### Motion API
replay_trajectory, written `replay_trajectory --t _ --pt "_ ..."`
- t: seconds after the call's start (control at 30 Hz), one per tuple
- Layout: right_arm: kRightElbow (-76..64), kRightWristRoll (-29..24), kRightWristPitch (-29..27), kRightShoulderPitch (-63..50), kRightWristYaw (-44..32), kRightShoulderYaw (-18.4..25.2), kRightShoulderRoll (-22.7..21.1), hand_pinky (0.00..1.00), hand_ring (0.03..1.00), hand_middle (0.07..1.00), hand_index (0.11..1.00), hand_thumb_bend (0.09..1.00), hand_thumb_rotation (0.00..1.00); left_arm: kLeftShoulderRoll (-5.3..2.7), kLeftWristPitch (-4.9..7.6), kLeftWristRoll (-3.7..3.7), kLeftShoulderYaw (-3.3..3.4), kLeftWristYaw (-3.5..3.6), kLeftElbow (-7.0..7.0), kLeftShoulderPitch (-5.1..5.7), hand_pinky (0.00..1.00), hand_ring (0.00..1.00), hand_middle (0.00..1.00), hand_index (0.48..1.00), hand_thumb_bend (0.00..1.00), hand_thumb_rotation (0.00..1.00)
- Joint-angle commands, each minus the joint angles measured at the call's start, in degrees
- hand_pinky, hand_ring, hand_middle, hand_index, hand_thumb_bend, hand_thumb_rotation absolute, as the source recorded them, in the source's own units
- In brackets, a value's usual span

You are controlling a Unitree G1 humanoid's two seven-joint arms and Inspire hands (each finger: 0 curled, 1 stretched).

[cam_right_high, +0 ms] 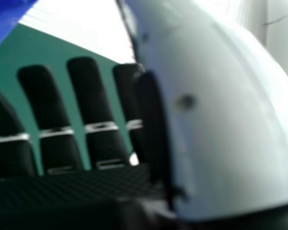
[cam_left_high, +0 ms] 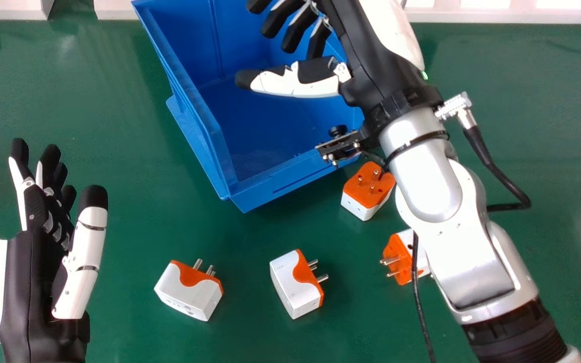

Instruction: Pick all objects and put in blue box

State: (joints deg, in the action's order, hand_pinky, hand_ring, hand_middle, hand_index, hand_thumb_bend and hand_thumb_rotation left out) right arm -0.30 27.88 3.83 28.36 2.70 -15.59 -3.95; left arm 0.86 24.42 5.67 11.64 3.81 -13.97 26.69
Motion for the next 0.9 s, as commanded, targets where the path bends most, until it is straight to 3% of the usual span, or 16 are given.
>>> replay_trajectory --t 0.0,0.17,0.27,0.33,0.4,0.5,0.63,0.7,0.87 --pt "-2.53 0.21 -2.44 -0.60 1.46 1.15 -0.90 0.26 0.416 0.520 0.580 0.479 0.00 0.37 1.45 0.39 0.29 0.22 -0.27 -0.12 1.00 1.00 1.00 0.980 0.40 0.67" --pt "-4.98 -0.64 -4.91 -4.04 1.94 2.42 -2.67 0.26 0.409 0.513 0.581 0.478 0.00 0.62 1.89 0.30 0.78 0.27 0.11 -0.05 1.00 1.00 1.00 0.976 0.40 0.66" --pt "-7.25 -1.95 -7.11 -7.45 1.59 3.67 -3.75 0.34 0.481 0.525 0.519 0.497 0.00 0.60 1.76 0.27 0.96 0.29 -0.10 0.36 1.00 1.00 1.00 0.976 0.41 0.66" --pt "-9.34 -2.03 -8.21 -10.28 1.80 4.42 -4.36 0.43 0.568 0.615 0.499 0.502 0.09 0.60 1.81 0.10 1.02 0.27 -0.20 0.57 1.00 1.00 1.00 0.975 0.41 0.66" --pt "-11.75 -0.78 -9.19 -13.43 2.66 5.01 -5.06 0.48 0.620 0.680 0.641 0.602 0.24 0.64 1.92 -0.15 1.09 0.24 -0.33 0.76 1.00 1.00 0.99 0.974 0.42 0.66" --pt "-15.45 2.46 -9.57 -18.45 3.59 5.86 -6.74 0.53 0.688 0.756 0.751 0.680 0.42 0.76 1.67 -0.43 1.09 0.19 -0.72 0.99 1.00 1.00 0.99 0.976 0.43 0.67" --pt "-19.02 8.41 -10.76 -26.08 7.07 6.96 -8.79 0.77 0.928 0.932 0.916 0.740 0.65 0.88 1.46 -0.97 1.05 0.02 -1.29 1.37 1.00 1.00 0.99 0.974 0.43 0.69" --pt "-19.73 12.55 -11.11 -30.03 9.75 7.27 -9.63 0.88 0.982 0.982 0.974 0.757 0.75 1.01 1.58 -0.84 1.01 0.22 -1.24 1.42 1.00 1.00 0.99 0.975 0.43 0.70" --pt "-20.35 18.49 -10.43 -37.89 13.14 7.39 -10.49 0.94 1.000 1.000 1.000 0.811 0.81 1.16 1.46 -0.84 0.88 0.45 -1.41 1.63 1.00 1.00 1.00 0.979 0.43 0.69"
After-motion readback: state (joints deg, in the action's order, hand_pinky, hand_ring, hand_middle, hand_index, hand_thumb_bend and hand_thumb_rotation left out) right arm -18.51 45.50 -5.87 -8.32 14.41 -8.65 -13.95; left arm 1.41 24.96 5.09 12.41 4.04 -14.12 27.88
